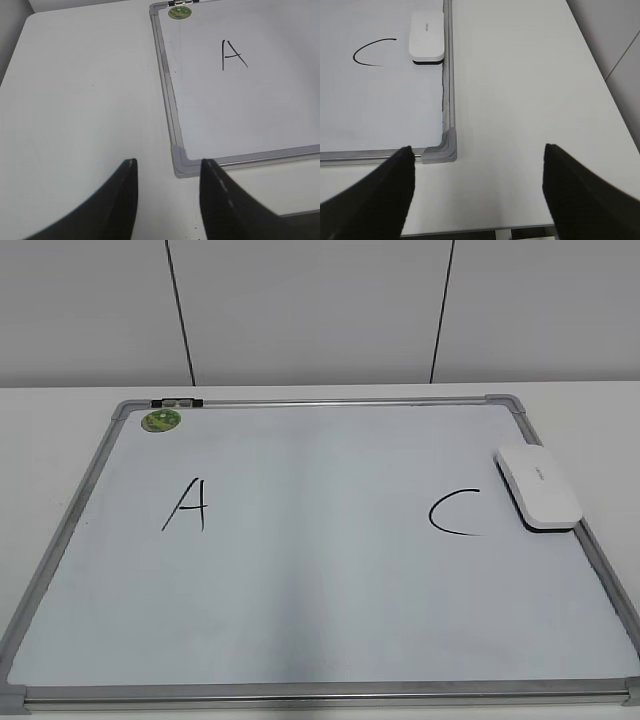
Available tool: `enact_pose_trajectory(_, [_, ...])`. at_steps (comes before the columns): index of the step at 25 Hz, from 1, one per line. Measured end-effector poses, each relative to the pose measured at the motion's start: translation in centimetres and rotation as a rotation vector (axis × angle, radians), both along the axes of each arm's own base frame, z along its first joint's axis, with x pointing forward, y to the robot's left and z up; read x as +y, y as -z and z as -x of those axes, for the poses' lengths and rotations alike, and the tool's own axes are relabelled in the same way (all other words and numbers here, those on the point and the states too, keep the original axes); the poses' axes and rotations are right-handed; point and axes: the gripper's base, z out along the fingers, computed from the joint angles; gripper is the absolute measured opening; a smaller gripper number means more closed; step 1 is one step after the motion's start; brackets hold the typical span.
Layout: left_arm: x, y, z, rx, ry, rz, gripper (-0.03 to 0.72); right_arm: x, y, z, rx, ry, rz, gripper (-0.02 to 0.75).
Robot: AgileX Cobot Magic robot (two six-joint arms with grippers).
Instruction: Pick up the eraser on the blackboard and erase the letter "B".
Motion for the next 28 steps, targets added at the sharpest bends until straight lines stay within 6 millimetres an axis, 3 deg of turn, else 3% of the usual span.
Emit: enact_pose_trajectory(28, [0.00, 0.00, 0.00, 0.000, 0.000, 0.000, 0.293, 0.00, 0.00, 0.00, 0.000, 0.000, 0.000, 0.591])
